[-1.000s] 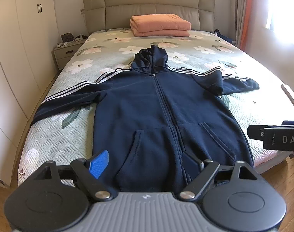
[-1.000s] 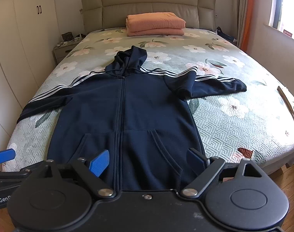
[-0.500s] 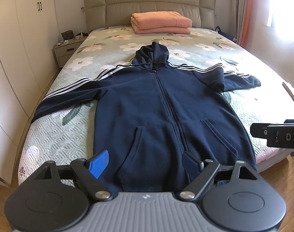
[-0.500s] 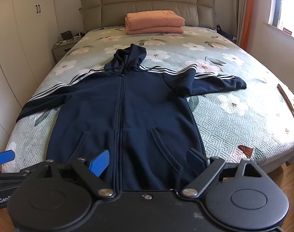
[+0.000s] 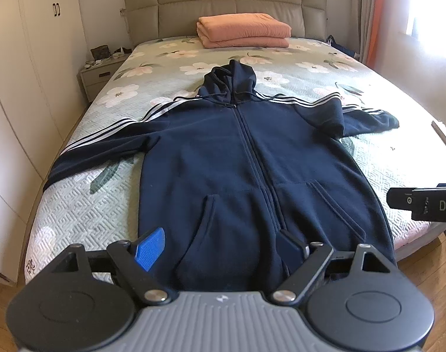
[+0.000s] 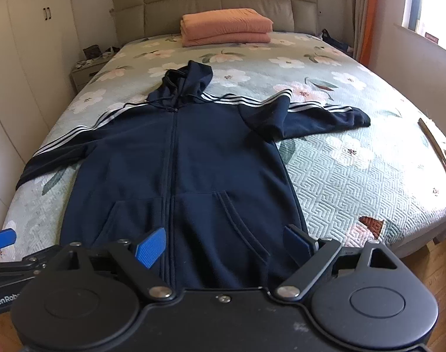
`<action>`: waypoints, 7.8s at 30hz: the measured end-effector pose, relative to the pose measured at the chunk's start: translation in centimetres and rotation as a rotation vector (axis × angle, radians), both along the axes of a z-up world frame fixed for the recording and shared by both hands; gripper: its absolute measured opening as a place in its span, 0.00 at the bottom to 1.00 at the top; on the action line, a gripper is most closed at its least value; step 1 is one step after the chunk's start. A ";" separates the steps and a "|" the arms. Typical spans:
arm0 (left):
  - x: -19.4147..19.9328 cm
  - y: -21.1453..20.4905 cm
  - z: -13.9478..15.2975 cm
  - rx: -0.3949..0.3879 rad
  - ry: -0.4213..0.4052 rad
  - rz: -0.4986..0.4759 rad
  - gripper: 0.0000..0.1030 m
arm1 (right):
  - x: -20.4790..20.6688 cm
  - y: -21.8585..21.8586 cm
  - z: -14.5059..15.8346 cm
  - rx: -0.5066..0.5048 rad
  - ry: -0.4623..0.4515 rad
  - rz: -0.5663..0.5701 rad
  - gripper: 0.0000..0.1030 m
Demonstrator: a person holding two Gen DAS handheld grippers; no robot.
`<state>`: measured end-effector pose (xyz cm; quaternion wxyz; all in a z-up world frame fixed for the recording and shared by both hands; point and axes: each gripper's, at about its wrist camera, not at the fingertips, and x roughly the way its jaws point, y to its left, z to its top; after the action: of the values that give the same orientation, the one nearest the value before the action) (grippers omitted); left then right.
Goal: Fold large clothes
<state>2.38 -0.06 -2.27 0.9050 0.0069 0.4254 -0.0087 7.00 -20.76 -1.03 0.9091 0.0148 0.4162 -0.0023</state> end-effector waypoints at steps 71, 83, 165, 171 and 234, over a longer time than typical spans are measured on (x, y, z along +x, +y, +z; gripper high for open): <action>31.5 0.8 -14.0 -0.058 -0.046 0.084 0.79 | 36.7 -37.2 -7.7 -0.208 -0.462 -0.646 0.14; 28.7 9.3 -10.5 -0.069 -0.116 0.163 0.79 | 39.0 -7.8 -0.8 0.055 -0.464 -0.022 0.14; 17.8 40.8 -15.4 -0.460 -0.111 0.700 0.46 | 27.6 2.3 -16.6 -0.122 0.101 0.173 0.47; 15.8 50.2 -17.5 -0.635 -0.112 0.899 0.64 | 26.9 4.8 -16.7 -0.154 0.118 0.202 0.53; 22.3 13.1 -14.7 0.166 -0.169 -0.216 0.57 | 36.7 24.5 -12.2 0.157 -0.075 0.446 0.86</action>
<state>24.71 13.05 -16.94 0.9275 0.1282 0.3439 -0.0703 43.74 3.79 -13.22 0.8980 -0.0069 0.3741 0.2316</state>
